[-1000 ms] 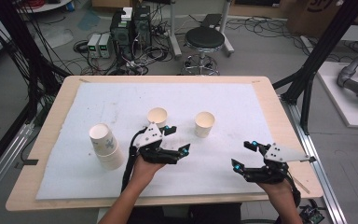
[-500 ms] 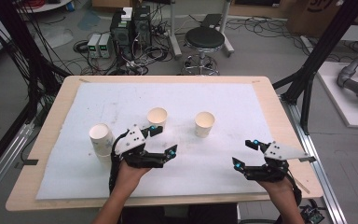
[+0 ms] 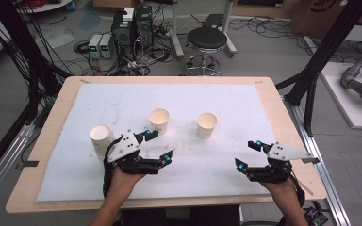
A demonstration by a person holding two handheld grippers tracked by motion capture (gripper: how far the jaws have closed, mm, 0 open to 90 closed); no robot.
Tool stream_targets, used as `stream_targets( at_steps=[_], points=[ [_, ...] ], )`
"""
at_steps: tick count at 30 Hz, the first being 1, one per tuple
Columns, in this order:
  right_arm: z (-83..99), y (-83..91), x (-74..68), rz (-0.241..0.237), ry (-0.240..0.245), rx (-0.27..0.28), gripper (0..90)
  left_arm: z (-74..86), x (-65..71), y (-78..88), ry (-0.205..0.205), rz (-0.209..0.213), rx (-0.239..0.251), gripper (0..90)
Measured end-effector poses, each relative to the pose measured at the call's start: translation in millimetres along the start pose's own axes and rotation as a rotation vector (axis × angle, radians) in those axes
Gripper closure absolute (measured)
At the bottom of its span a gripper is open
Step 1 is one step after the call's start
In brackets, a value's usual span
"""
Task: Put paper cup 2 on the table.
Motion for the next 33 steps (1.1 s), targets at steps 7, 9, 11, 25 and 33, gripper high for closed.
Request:
stream_targets(
  at_steps=[7, 9, 11, 25, 33],
  points=[
    [2.0, 4.4, 0.7, 0.006, -0.013, 0.006, 20.4, 2.1, -0.1, 4.8, -0.008, -0.005, -0.009, 18.3],
    [1.4, 4.8, 0.7, 0.004, -0.014, 0.011, 20.4, 3.1, 0.6, 6.7, -0.012, -0.005, -0.014, 18.5],
    [1.0, 3.9, -0.1, 0.001, -0.009, 0.010, 20.3, 3.8, 1.8, 8.7, -0.018, -0.003, -0.015, 18.6],
    [1.2, 2.0, -2.7, -0.014, -0.002, 0.009, 20.4, 3.8, 8.1, 11.9, -0.025, -0.004, -0.022, 18.8],
    [2.1, 2.4, -1.8, -0.013, -0.006, 0.011, 20.3, 4.3, 7.8, 14.6, -0.013, -0.017, -0.022, 18.8]
  ],
)
Point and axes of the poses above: each handheld gripper's, and its own axes: y roughly backward along the jaws, z roughly out of its underside, x roughly to its right, the point moved 7 cm from there along -y, roughly forward along the jaws
